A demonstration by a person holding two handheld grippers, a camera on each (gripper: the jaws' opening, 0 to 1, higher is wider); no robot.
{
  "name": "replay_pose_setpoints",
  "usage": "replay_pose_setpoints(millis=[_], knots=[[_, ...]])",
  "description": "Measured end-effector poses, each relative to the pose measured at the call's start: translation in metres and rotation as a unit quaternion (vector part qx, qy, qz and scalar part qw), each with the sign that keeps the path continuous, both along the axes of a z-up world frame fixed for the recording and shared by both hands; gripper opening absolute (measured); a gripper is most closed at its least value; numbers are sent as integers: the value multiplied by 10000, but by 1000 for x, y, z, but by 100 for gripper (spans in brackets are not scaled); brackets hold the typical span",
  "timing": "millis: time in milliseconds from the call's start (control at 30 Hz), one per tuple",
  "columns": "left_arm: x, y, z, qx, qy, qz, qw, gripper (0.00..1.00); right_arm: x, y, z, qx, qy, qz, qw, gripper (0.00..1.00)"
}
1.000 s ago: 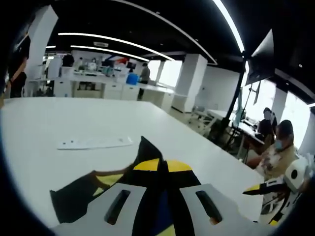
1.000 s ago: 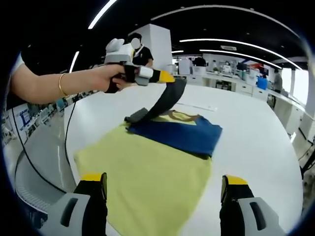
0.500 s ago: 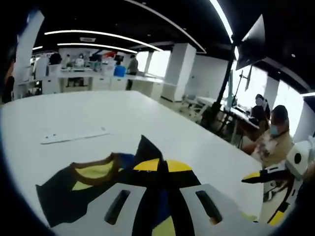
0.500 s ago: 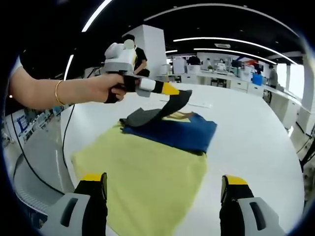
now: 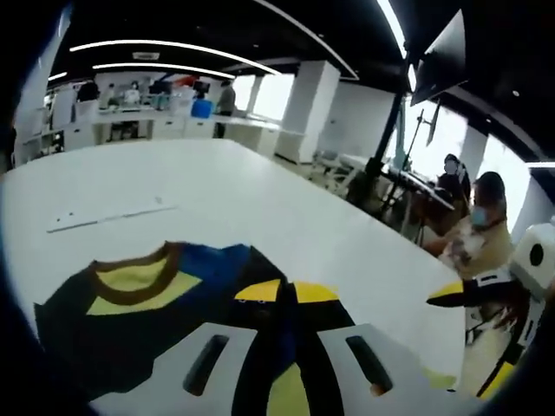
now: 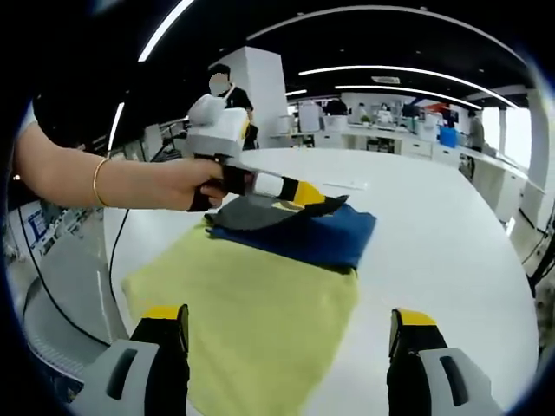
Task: Fold the garment on the visible template until the final outline fits inside the template.
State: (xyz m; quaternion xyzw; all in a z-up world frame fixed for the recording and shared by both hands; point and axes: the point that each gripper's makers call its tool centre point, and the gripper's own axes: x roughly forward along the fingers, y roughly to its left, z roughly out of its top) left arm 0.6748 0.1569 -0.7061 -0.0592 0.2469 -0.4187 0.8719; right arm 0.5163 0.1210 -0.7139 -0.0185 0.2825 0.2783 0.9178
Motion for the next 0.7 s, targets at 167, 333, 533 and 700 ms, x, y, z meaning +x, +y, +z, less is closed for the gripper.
replay_pose_setpoints(millis=[167,333,533,700], knots=[[-2,8,-4,512,-497,-302,9970,19,1,0,0,18,3,-1,10000,96],[-5,14,-1,434,-599,-375,9966,33,1,5,-1,14,22,54,10000,96],[-4,34,0,540,-791,-351,9948,55,2,10,0,27,8,126,9999,97],[-4,52,1,537,-841,-205,9948,74,2,12,1,41,3,174,9998,98]])
